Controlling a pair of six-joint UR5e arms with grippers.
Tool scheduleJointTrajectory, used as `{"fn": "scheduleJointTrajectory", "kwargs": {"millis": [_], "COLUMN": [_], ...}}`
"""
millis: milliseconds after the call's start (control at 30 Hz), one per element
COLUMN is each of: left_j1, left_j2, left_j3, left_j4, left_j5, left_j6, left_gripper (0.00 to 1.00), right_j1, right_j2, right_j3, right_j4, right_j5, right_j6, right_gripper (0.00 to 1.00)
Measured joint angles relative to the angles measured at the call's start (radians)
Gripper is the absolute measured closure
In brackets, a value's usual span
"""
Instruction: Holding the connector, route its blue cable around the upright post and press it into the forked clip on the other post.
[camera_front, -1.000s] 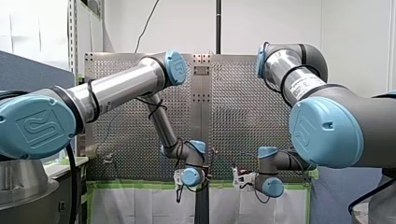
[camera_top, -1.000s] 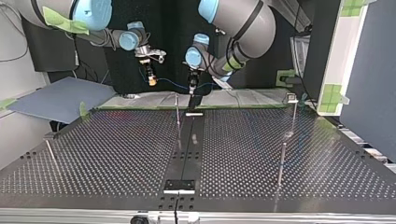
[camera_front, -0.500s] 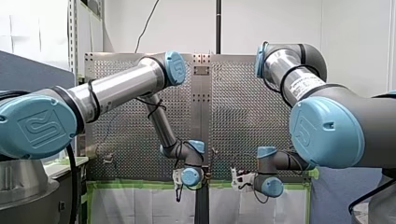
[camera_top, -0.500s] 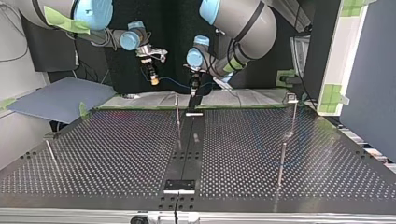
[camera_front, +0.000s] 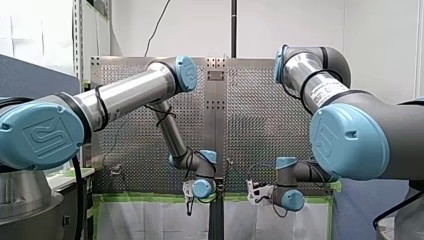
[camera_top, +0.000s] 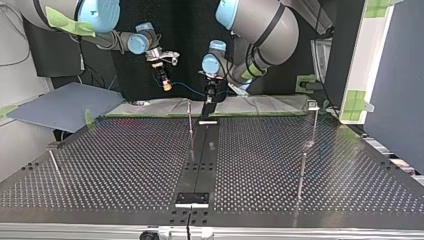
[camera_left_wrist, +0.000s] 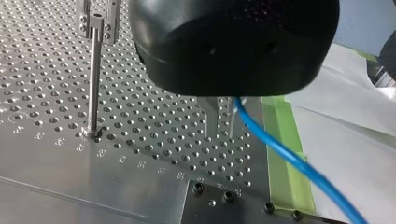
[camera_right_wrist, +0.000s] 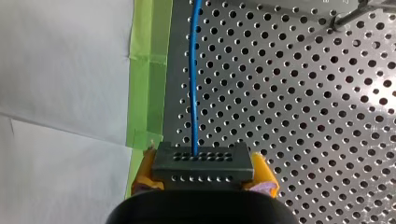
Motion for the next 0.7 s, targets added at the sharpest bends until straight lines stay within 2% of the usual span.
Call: {"fn": "scheduleJointTrajectory", "kwargs": {"millis": [300, 500, 700], "left_j1": [0.005, 0.005, -0.007], "left_j2": [0.001, 0.005, 0.028], "left_j3": [0.000, -0.001, -0.005], "left_j4": [0.000, 0.001, 0.003], "left_j5": [-0.004, -0.004, -0.010], "left_j6": [0.001, 0.003, 0.006], "left_gripper": [0.99, 0.99, 0.99], "right_j1": [-0.012, -0.023, -0.029], "right_j2": [0.000, 0.000, 0.000], "right_j3": [0.000, 0.000, 0.000], "right_j4": [0.002, 0.002, 0.002], "right_j5": [0.025, 0.054, 0.066], "right_j6": [0.007, 0.022, 0.032], "right_gripper": [1.00, 1.00, 1.00]}}
